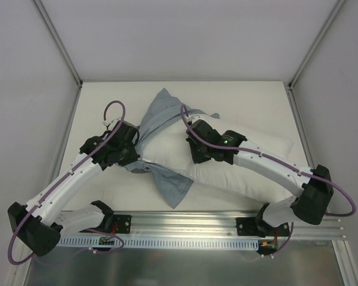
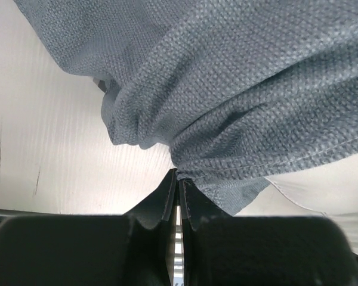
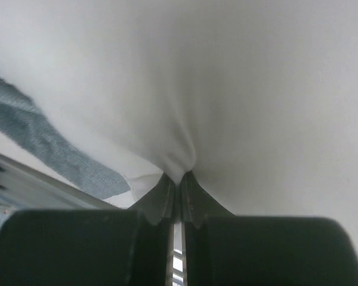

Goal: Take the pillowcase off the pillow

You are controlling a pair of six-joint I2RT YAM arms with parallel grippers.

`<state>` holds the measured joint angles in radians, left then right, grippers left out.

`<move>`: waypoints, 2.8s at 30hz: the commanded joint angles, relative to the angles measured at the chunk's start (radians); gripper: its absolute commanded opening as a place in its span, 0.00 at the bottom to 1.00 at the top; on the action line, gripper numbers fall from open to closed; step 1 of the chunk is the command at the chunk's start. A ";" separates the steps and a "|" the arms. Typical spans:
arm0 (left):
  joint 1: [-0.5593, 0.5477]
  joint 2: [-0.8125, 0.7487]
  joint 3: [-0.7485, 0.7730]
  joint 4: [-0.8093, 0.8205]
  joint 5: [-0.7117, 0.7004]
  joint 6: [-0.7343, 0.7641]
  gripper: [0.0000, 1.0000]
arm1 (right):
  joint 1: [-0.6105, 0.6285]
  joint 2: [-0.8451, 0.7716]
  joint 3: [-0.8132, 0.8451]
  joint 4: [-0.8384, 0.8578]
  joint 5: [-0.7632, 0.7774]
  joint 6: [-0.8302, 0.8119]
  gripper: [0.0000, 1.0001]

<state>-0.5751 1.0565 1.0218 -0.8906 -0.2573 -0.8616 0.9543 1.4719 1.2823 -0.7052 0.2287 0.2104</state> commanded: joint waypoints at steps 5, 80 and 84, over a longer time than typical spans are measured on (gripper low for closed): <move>0.024 0.045 0.060 -0.004 -0.037 0.088 0.00 | -0.008 -0.339 -0.153 0.096 -0.153 -0.108 0.01; 0.616 0.333 0.675 -0.022 0.296 0.253 0.00 | -0.035 -1.107 -0.469 -0.249 0.164 0.093 0.01; 0.675 0.298 0.681 -0.022 0.306 0.254 0.00 | -0.037 -1.093 -0.463 -0.263 0.184 0.107 0.01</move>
<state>0.0742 1.4101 1.6993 -0.9249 0.0177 -0.5892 0.9203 0.3672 0.7689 -0.9600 0.3553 0.2962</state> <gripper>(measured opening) 0.009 0.030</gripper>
